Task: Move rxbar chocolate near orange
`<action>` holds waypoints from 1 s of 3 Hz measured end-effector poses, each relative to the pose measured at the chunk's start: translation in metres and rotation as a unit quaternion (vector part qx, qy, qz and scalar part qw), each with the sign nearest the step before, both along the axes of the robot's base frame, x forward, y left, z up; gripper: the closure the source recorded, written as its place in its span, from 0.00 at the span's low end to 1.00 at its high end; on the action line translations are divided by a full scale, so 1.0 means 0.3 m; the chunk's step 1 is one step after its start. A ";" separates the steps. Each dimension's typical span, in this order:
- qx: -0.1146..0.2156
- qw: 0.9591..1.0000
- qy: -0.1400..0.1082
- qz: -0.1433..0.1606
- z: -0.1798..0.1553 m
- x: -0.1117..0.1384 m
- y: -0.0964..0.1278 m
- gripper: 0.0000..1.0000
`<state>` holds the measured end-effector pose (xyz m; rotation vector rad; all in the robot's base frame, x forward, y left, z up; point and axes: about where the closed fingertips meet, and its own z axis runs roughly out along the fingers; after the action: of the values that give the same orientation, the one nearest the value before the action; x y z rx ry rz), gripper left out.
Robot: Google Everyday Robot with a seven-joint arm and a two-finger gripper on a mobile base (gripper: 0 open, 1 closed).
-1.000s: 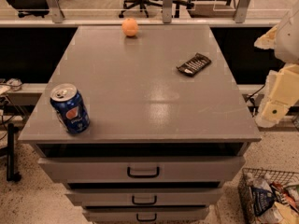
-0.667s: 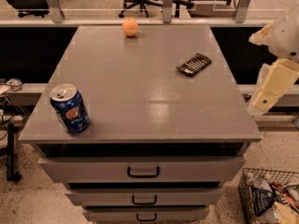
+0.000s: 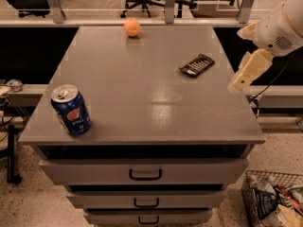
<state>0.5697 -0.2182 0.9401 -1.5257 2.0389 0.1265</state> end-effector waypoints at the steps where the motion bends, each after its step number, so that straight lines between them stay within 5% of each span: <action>1: 0.051 0.999 0.008 -0.013 -0.121 0.251 0.072 0.00; 3: 0.058 0.998 0.009 -0.013 -0.137 0.263 0.091 0.00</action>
Offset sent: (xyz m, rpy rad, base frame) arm 0.1104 0.0334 -0.0523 0.1355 0.0352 -0.0488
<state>0.6488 -0.1911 0.8990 -1.4307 2.0280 0.2458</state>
